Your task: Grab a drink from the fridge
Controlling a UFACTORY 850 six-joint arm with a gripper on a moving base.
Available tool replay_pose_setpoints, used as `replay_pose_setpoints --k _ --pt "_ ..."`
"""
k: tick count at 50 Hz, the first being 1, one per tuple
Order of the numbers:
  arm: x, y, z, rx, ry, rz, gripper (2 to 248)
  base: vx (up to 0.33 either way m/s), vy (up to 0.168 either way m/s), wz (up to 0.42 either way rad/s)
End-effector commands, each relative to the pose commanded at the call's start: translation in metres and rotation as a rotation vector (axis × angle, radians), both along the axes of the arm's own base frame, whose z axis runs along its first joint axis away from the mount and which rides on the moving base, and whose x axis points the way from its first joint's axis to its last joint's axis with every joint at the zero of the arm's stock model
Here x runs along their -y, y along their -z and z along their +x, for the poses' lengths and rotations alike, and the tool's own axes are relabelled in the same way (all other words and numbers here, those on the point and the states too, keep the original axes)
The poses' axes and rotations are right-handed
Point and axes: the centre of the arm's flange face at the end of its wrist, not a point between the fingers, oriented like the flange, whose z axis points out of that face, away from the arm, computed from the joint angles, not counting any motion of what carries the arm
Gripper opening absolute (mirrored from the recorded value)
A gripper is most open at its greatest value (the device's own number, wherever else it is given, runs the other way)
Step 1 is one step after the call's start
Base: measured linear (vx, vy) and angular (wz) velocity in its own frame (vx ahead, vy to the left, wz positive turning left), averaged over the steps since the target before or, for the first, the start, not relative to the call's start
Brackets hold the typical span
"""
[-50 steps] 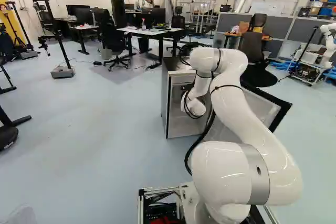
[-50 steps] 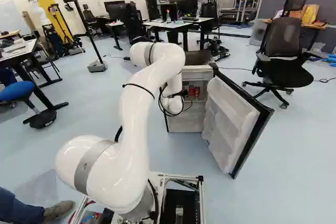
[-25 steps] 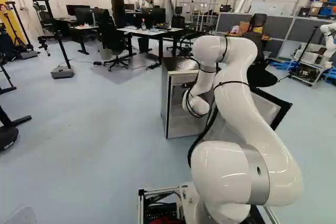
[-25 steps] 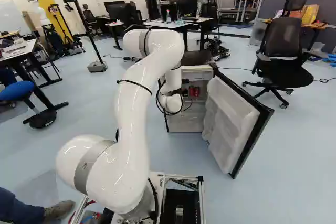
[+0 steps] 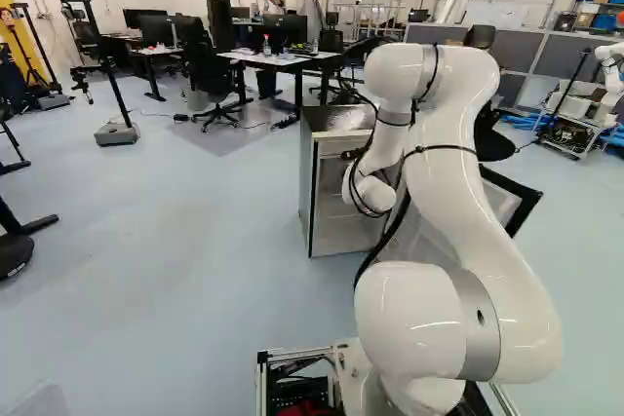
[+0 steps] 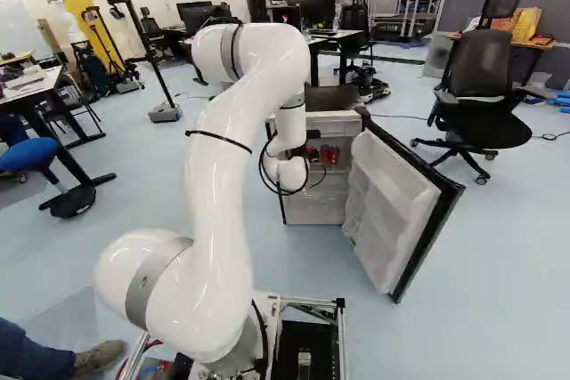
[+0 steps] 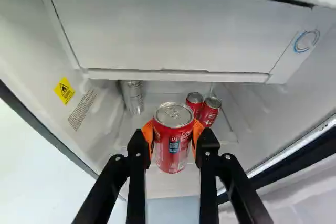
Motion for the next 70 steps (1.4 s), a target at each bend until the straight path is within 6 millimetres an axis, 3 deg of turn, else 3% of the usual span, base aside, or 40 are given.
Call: replay_pose_setpoints --k 52,70 --pt "-0.007 -0.079 -0.09 -0.001 0.034 0.0 95 0.0 0.0 0.0" --pt "-0.009 -0.084 -0.116 -0.023 0.047 0.006 95 0.0 0.0 0.0"
